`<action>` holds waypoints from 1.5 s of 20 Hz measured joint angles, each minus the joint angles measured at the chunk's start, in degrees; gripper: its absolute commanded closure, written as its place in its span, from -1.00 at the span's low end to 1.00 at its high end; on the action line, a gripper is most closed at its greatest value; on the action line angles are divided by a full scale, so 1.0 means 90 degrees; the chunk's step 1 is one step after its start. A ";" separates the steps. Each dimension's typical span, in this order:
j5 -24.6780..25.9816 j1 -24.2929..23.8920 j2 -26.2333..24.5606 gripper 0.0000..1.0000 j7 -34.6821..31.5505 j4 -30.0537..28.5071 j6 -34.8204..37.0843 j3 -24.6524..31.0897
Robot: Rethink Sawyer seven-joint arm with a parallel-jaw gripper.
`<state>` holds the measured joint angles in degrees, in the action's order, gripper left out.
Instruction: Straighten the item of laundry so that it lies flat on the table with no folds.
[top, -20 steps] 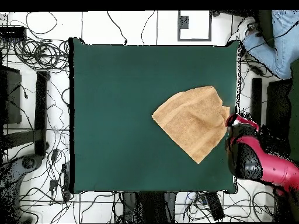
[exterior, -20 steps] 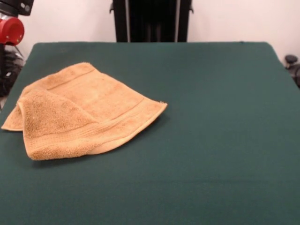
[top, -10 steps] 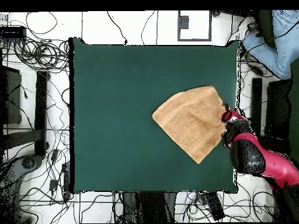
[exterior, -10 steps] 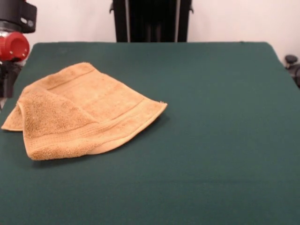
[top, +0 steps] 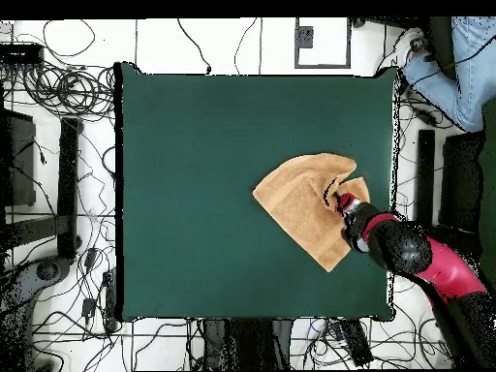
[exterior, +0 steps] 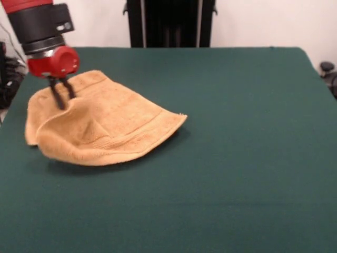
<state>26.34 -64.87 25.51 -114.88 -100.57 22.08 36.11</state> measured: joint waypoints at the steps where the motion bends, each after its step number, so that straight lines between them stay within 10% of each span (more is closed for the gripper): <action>1: -0.0029 0.0012 0.0001 -1.00 0.0000 -0.0006 0.0084 0.0003; 24: -0.0210 0.0137 0.0032 -1.00 0.0000 -0.0573 0.0472 0.0044; 30: -0.0007 -0.0024 -0.0011 -1.00 0.0000 -0.1021 -0.0508 0.0100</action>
<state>26.27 -65.09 25.41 -114.88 -109.76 17.50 37.01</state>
